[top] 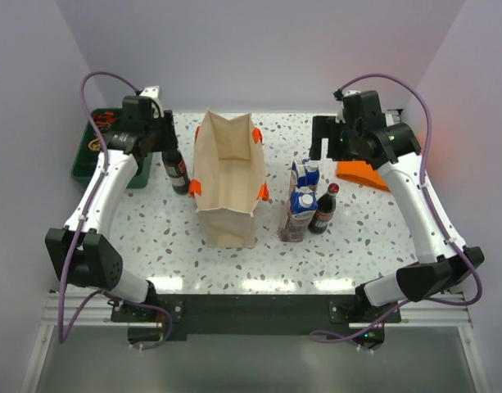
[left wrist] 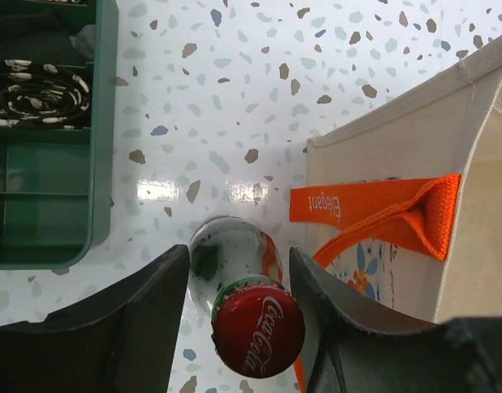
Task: Place the beverage into the canvas bag
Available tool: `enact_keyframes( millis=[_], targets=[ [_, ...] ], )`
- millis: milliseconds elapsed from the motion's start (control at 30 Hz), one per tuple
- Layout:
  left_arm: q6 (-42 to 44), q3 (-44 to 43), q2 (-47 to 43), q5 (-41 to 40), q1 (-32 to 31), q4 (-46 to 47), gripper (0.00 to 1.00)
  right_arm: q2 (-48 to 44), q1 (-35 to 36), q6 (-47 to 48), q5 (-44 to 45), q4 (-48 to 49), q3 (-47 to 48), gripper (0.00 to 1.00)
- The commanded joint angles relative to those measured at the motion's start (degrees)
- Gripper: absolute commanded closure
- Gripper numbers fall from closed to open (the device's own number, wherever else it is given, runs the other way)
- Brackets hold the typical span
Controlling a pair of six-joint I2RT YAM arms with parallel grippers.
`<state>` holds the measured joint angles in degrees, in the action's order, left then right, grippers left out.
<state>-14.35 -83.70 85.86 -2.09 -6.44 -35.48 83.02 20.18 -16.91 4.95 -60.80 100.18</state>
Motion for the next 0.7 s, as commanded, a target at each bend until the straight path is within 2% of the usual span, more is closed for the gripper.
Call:
enact_keyframes(
  millis=[0,300,667],
  targets=[
    [-0.3,-1.1,0.3,1.7,-0.2,1.5,0.44,-0.2,0.1,0.4,0.5,2.1,1.2,0.08],
    [-0.2,-1.2,-0.5,1.4,-0.9,0.6,0.51,-0.1,0.1,-0.1,1.0,3.0,-0.2,0.08],
    [-0.4,-0.9,-0.2,-0.2,-1.8,0.6,0.97,0.6,0.1,-0.1,0.2,3.6,-0.5,0.08]
  ],
)
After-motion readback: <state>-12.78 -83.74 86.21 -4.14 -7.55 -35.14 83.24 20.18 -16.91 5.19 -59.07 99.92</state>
